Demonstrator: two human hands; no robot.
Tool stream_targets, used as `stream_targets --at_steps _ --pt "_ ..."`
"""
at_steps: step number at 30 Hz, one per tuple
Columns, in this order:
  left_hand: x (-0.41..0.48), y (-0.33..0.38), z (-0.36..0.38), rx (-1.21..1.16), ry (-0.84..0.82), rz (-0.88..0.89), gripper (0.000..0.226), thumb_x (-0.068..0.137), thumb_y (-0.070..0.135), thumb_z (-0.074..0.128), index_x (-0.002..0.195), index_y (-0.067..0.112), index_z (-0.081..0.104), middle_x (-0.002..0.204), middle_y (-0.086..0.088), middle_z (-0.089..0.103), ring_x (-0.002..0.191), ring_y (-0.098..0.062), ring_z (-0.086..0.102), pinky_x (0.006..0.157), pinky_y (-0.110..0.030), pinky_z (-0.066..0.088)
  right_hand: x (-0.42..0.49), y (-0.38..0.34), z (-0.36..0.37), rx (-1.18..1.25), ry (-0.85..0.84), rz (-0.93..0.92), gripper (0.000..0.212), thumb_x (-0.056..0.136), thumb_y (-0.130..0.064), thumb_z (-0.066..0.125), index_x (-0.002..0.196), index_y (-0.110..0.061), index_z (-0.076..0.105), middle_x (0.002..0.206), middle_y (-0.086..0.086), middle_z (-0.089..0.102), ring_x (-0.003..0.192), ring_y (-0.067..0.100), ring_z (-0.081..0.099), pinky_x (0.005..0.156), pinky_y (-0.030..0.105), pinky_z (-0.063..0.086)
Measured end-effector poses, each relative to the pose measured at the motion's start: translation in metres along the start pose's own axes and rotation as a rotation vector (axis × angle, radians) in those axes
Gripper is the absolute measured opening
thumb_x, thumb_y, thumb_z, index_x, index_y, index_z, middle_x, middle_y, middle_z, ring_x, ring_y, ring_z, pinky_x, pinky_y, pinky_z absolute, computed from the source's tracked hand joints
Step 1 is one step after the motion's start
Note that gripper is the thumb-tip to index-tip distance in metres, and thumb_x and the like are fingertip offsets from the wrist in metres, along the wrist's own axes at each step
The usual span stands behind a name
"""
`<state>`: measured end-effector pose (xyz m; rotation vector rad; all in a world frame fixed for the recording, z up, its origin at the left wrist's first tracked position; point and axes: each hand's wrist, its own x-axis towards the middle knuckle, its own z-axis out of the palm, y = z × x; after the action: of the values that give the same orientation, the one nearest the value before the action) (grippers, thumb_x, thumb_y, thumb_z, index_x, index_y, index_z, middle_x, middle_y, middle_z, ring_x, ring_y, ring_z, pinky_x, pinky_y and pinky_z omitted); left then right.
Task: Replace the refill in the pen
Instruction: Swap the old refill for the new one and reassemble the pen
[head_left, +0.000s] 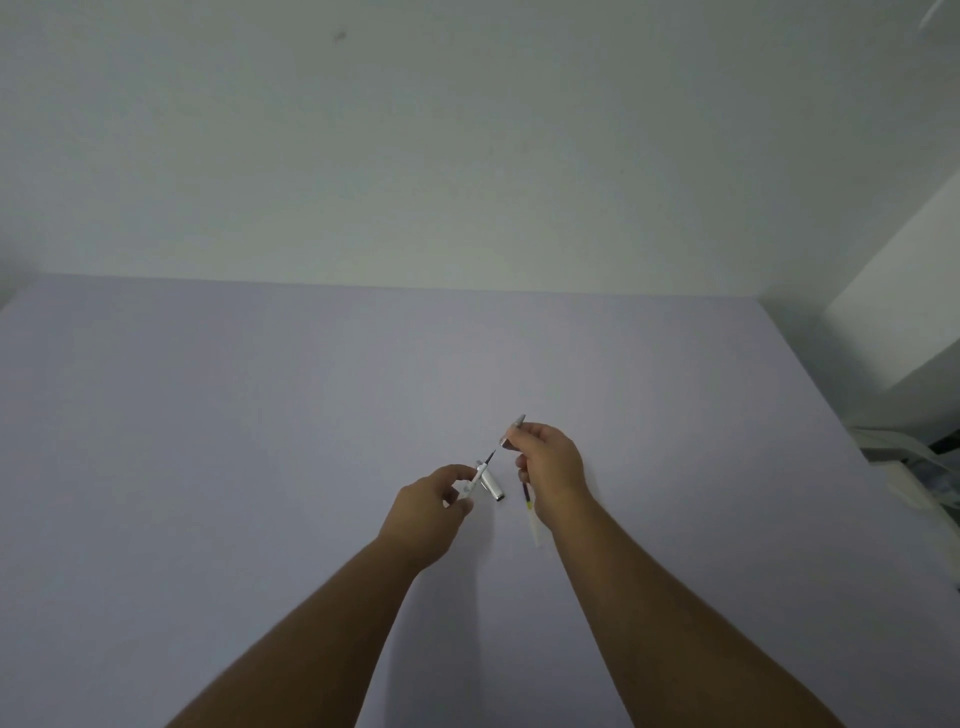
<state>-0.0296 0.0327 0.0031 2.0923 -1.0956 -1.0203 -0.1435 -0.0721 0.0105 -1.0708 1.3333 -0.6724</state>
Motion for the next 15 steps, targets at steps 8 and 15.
stream_targets --at_steps 8,15 --pt "0.0012 0.0065 0.0017 -0.016 -0.005 0.018 0.028 0.091 0.023 0.056 0.115 0.037 0.061 0.101 -0.004 0.065 0.09 -0.026 0.067 0.068 -0.027 0.052 -0.0063 -0.0014 -0.0052 0.002 -0.015 -0.002 0.009 0.086 -0.019 0.062 0.082 -0.013 0.067 0.079 0.0 0.07 0.055 0.011 0.044 0.055 0.023 0.041" --pt "0.0006 0.0082 0.0029 0.012 0.005 0.028 0.028 0.092 0.023 0.056 0.117 0.035 0.06 0.098 -0.003 0.065 0.088 -0.024 0.065 0.073 -0.029 0.052 -0.0107 -0.0054 -0.0073 -0.01 -0.029 -0.041 0.01 0.085 -0.018 0.062 0.078 -0.013 0.067 0.078 0.0 0.07 0.055 0.011 0.044 0.056 0.024 0.041"
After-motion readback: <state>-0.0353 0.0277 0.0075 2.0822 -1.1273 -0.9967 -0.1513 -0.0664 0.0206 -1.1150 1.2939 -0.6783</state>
